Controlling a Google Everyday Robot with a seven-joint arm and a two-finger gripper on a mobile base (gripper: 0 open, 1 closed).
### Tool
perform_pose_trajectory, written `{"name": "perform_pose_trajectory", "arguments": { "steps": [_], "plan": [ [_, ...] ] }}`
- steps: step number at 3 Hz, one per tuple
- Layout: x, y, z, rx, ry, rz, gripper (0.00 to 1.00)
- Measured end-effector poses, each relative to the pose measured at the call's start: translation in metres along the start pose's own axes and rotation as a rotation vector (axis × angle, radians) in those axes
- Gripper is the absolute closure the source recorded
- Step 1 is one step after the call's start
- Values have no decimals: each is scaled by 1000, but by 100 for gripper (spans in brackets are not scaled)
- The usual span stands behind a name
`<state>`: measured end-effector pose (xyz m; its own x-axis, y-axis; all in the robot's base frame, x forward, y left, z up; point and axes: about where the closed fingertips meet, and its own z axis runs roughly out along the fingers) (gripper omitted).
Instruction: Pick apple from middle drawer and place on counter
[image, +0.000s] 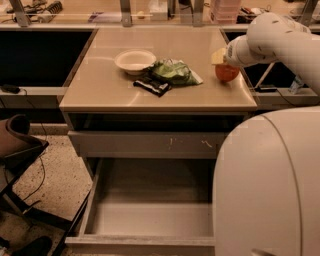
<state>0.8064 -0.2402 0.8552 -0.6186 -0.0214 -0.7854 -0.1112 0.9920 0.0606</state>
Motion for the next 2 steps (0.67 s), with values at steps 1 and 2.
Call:
{"name": "perform_pose_trajectory", "arguments": {
  "steps": [1, 2],
  "plan": [
    [0, 0, 0, 0, 0, 0, 11],
    [0, 0, 0, 0, 0, 0, 0]
  ]
}}
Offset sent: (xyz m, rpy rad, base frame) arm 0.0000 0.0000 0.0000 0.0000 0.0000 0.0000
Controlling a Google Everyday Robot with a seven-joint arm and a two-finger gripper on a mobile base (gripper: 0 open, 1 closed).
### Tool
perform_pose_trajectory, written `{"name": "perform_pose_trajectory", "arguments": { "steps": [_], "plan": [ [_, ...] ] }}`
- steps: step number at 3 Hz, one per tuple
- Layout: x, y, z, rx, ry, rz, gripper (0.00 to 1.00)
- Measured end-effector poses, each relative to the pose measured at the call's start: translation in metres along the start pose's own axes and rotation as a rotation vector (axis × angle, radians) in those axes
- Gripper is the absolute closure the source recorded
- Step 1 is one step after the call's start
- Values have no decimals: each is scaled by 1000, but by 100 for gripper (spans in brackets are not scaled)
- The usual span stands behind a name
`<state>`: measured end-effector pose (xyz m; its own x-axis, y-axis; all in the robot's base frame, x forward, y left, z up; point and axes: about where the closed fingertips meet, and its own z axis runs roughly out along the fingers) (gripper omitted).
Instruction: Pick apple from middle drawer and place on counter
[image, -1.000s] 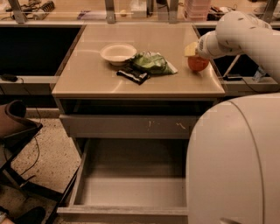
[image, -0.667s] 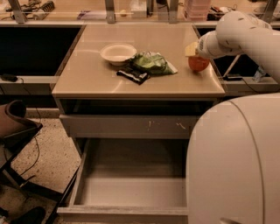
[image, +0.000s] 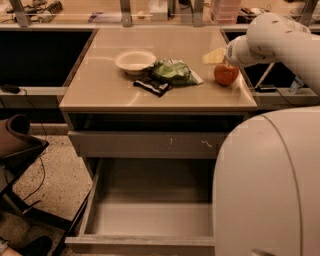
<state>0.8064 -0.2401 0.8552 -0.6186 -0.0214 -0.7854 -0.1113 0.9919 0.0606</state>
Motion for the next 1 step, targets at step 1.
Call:
{"name": "perform_pose_trajectory", "arguments": {
  "steps": [1],
  "plan": [
    [0, 0, 0, 0, 0, 0, 0]
  ]
}}
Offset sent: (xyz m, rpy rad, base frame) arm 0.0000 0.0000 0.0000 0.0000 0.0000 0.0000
